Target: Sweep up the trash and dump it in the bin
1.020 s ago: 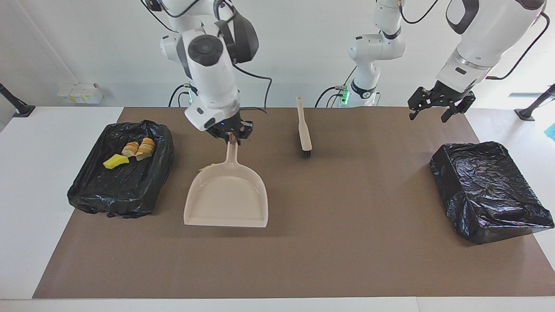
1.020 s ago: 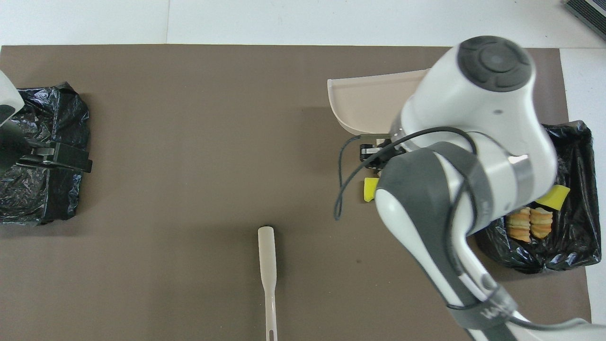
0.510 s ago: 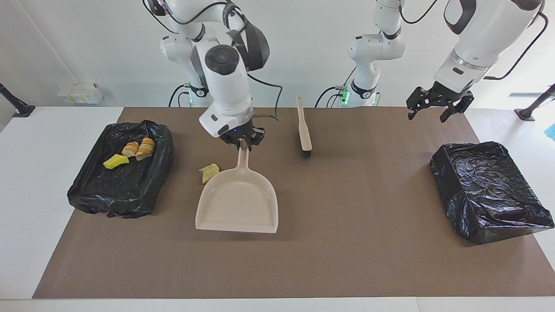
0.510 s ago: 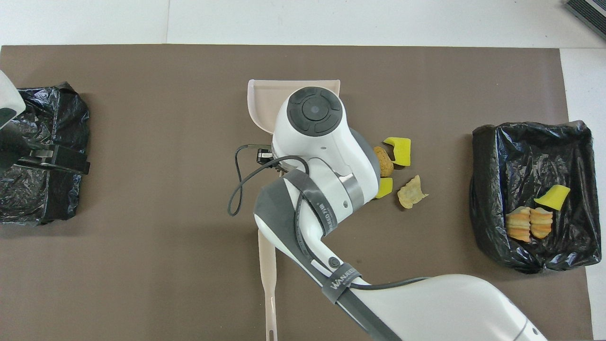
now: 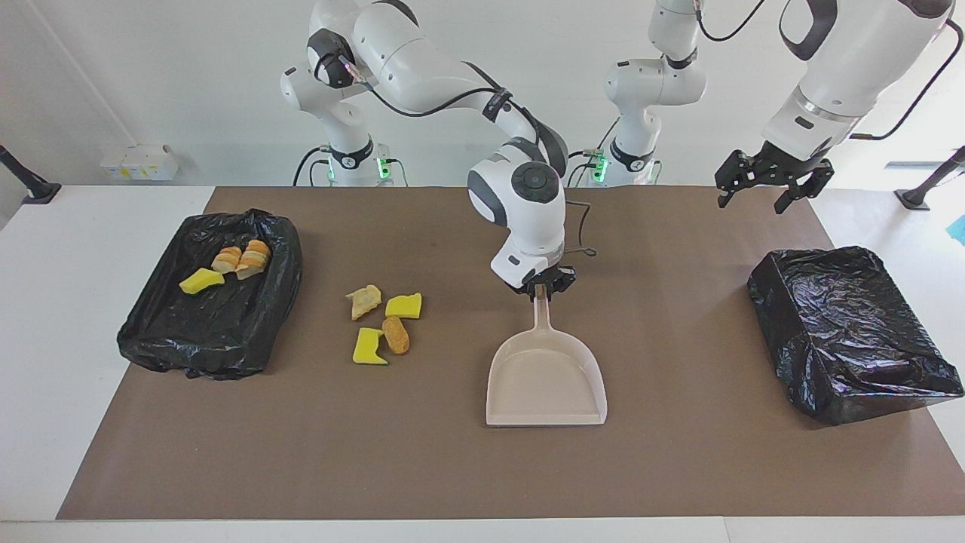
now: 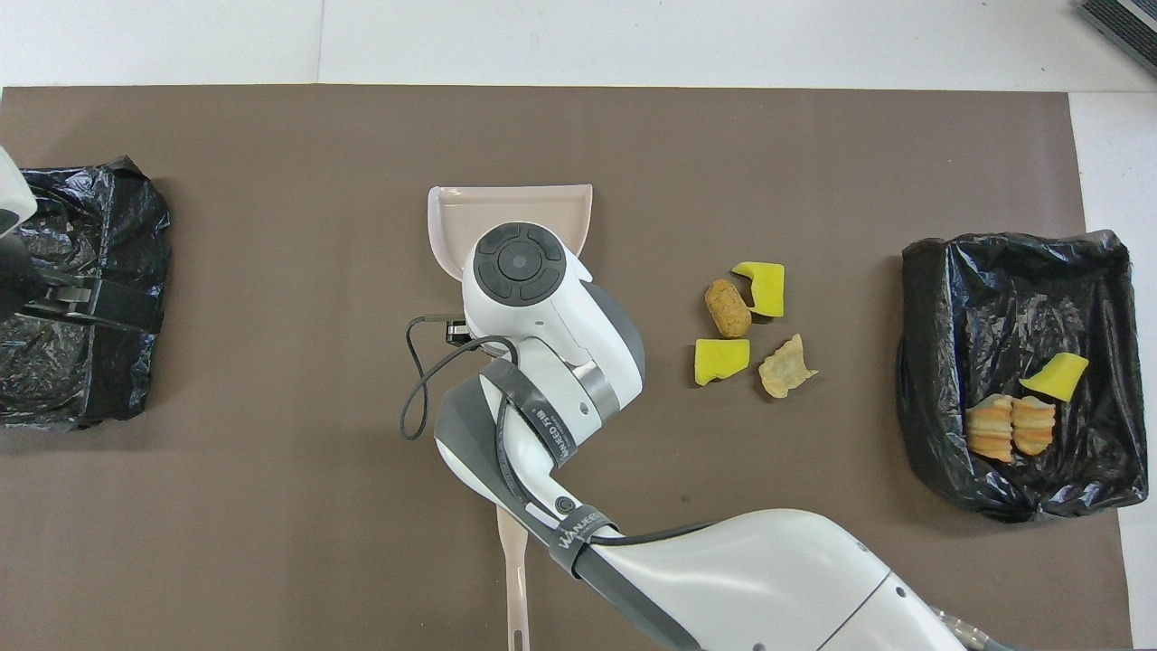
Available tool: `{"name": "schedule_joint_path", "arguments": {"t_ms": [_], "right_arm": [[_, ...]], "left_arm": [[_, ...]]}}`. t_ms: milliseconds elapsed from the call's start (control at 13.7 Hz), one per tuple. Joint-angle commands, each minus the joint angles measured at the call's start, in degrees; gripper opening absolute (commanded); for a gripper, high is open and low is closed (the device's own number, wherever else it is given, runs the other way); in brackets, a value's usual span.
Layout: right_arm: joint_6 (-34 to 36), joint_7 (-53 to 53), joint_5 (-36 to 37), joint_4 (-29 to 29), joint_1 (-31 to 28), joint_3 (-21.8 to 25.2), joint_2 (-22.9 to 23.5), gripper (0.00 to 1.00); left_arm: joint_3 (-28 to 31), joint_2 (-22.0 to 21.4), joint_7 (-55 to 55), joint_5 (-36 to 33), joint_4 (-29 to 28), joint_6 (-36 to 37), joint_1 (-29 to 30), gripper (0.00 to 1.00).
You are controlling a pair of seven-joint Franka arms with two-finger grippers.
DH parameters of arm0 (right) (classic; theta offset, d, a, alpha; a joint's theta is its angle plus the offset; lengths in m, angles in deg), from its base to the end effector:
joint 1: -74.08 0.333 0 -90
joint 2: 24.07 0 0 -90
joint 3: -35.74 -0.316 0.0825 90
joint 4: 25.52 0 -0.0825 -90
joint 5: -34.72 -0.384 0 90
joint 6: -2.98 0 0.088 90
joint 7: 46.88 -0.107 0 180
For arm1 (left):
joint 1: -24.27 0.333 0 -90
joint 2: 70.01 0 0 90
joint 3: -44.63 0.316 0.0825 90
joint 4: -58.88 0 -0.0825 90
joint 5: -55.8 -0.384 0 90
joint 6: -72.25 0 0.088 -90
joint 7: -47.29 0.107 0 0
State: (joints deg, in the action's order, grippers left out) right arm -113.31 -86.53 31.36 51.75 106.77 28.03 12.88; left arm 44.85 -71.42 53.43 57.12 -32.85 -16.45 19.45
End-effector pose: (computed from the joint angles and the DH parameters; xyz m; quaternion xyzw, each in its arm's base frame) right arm 0.5687 0.4605 0.3534 -0.9974 0.0201 0.0270 0.0642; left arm 0.5421 -0.0461 0.6219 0.9954 -0.0937 -0.0140 0.0118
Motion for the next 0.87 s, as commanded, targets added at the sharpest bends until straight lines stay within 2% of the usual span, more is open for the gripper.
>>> {"name": "schedule_joint_path", "arguments": {"t_ms": [0,73,146,364,437,583,655,801], "right_arm": [[0.0,1.9,-1.4,-1.3,-0.2,-0.2,0.5,0.17],[0.3,1.9,-1.2,-1.2,-0.1,-0.2,0.2,0.85],[0.4,1.9,-1.1,-0.5,0.2,-0.1,-0.3,1.00],[6.9,2.0,-1.9,4.7,-0.8,-0.1,-7.6,1.00],[10.9,2.4,-2.2,4.7,-1.3,-0.1,-8.1,1.00],[14.1,5.5,-2.5,5.7,-1.0,-0.2,-9.8,1.00],[14.2,5.2,-3.6,8.0,-0.4,-0.2,-12.2,1.00],[13.7,4.8,-8.4,17.2,-0.2,-0.4,-19.6,1.00]], "left_arm": [[0.3,0.0,0.2,-0.6,0.6,-1.2,-0.7,1.00],[0.2,-0.2,0.6,-0.6,0.3,-1.5,-0.7,1.00],[0.2,-0.2,0.6,-0.6,0.3,-1.5,-0.7,1.00],[0.2,-0.3,0.9,-0.5,0.0,-1.7,-0.5,1.00],[0.2,-0.1,1.0,-0.5,-0.1,-1.8,-0.6,1.00],[0.1,0.5,1.0,-0.4,-0.5,-2.9,-0.7,1.00],[0.1,0.7,1.0,-0.4,-1.0,-4.0,-0.7,1.00],[-0.1,2.6,0.9,-0.4,-1.0,-6.6,-0.8,1.00]]}}
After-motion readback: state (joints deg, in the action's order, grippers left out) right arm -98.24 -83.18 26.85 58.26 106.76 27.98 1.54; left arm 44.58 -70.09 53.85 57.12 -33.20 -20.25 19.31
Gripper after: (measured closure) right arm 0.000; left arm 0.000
